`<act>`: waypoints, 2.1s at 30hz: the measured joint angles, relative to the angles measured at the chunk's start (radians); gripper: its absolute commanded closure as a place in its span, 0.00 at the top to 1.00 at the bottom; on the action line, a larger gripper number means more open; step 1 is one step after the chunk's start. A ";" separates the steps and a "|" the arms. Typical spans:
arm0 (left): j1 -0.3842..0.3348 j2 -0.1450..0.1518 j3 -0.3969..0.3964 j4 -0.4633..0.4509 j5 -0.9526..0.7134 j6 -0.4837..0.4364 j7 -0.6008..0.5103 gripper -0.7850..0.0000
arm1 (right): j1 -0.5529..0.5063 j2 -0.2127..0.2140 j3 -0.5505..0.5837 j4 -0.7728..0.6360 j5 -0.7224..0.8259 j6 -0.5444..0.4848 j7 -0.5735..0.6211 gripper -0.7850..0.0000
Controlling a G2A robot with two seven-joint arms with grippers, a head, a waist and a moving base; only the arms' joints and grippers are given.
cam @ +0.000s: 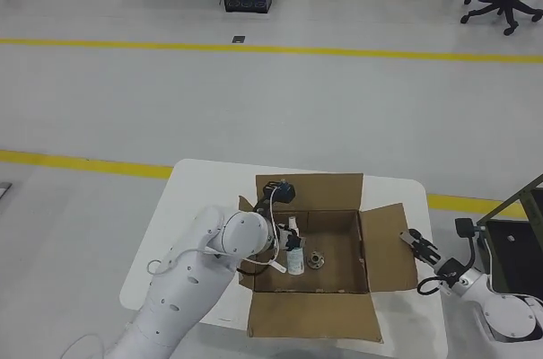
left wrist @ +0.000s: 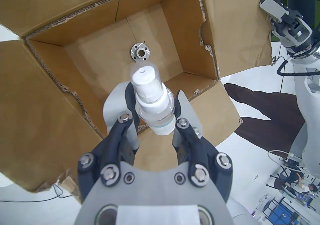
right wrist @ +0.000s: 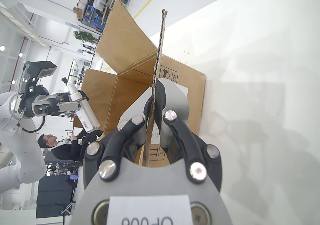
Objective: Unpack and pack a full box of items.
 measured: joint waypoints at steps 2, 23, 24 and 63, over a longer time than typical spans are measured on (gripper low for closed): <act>0.011 0.000 -0.001 -0.013 -0.020 -0.017 0.023 0.00 | 0.000 0.000 -0.001 -0.001 0.000 0.000 0.001 0.00; 0.015 0.079 -0.250 -0.253 0.109 -0.064 -0.180 0.00 | 0.006 0.002 0.024 -0.001 0.009 0.007 0.004 0.00; 0.022 0.085 -0.256 -0.261 0.118 -0.064 -0.179 0.00 | 0.007 0.002 0.025 -0.001 0.010 0.007 0.005 0.00; 0.166 0.355 0.001 -0.081 0.023 -0.032 -0.178 0.00 | 0.003 0.008 0.090 0.047 0.033 -0.016 0.006 0.00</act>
